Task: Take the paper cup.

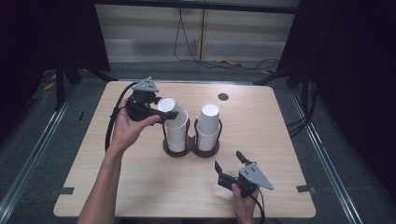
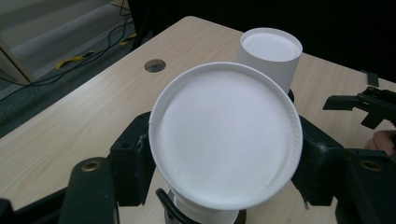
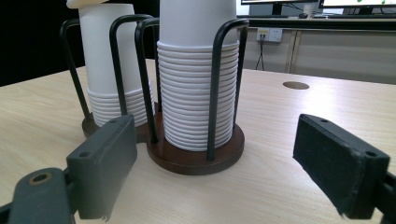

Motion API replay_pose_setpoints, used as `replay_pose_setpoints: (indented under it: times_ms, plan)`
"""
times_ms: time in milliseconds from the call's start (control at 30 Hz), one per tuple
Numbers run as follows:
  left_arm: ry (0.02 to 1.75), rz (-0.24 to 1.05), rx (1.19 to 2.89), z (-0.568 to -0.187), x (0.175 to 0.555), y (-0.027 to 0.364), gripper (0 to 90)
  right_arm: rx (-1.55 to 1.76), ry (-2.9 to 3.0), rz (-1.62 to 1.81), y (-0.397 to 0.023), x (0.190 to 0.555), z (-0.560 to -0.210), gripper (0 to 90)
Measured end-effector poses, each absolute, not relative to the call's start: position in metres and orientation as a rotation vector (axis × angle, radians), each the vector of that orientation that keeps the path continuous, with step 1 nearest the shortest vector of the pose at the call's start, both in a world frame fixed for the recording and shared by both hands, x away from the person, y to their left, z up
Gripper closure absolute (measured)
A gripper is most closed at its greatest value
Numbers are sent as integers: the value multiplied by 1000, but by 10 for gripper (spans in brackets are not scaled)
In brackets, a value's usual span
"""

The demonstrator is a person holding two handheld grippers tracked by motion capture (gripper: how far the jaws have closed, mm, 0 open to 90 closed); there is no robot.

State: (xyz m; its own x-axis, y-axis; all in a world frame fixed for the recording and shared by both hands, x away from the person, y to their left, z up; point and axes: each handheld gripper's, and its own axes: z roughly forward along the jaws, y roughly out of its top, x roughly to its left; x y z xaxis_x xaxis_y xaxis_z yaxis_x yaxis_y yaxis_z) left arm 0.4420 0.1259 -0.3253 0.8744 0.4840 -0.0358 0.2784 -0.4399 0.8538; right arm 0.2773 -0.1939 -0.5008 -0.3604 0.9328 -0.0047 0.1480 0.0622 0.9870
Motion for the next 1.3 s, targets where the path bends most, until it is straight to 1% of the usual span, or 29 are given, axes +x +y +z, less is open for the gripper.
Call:
replay_pose_setpoints:
  times_ms: [233, 700, 800, 1300]
  plan:
    - [556, 255, 2004, -327, 437, 130, 332, 1101, 1618, 1371, -194, 277, -501, 132]
    - [510, 233, 1915, -325, 419, 138, 334, 1103, 1624, 1370, -194, 277, -501, 132]
    - [510, 242, 1911, -327, 416, 140, 334, 1105, 1627, 1372, -194, 277, -501, 131]
    - [492, 193, 1861, -343, 398, 143, 334, 1074, 1733, 1439, -190, 279, -495, 130]
